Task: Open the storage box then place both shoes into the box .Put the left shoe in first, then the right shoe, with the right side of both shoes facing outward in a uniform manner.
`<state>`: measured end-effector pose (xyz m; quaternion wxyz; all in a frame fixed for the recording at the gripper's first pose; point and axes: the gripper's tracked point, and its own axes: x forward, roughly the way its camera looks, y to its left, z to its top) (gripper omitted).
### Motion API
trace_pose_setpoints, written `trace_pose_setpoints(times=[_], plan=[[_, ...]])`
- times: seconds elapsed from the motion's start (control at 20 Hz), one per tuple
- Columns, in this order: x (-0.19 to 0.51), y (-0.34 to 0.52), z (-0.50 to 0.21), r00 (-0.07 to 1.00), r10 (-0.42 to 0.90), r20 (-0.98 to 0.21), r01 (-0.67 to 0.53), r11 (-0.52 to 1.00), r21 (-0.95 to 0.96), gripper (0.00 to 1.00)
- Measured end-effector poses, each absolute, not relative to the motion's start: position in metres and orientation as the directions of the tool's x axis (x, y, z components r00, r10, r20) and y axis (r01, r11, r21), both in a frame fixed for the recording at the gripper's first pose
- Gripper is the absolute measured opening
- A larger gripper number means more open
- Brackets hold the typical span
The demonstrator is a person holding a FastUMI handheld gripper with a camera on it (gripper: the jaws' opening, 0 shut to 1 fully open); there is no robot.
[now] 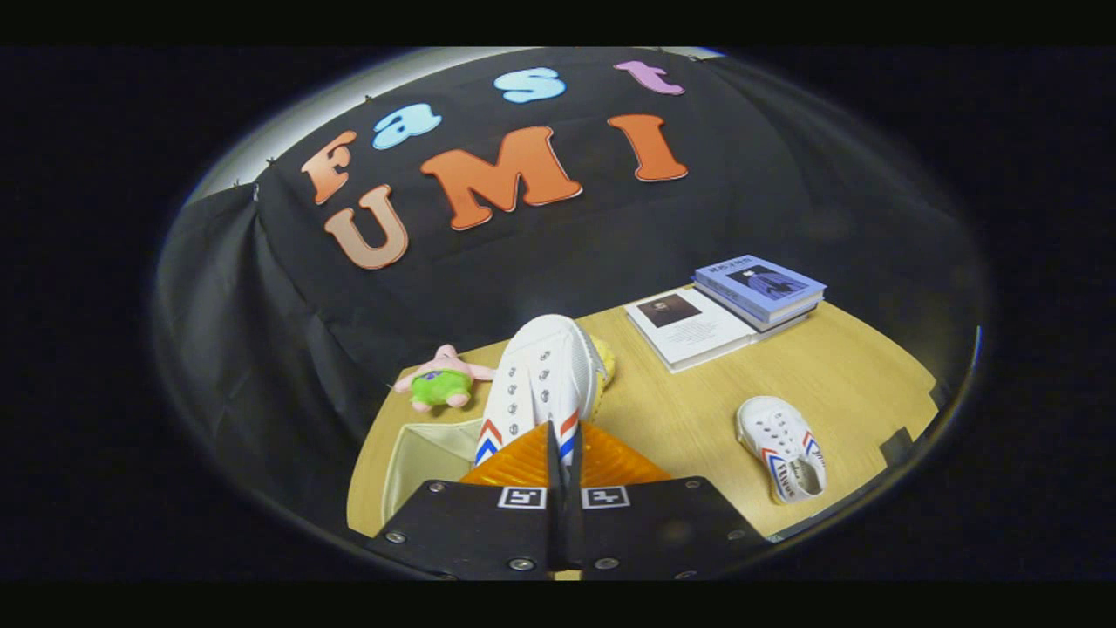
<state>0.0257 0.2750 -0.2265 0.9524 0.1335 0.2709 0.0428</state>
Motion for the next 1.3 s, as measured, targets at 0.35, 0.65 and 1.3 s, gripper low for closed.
trace_pose_setpoints(times=[0.35,0.65,1.3], plan=[[0.023,0.349,-0.252,0.816,0.23,-0.531,-0.061,0.947,0.316,0.0],[0.004,0.399,-0.277,0.772,0.3,-0.561,-0.125,0.936,0.328,0.01],[-0.03,0.409,-0.307,0.71,0.295,-0.639,-0.129,0.947,0.293,0.03]])
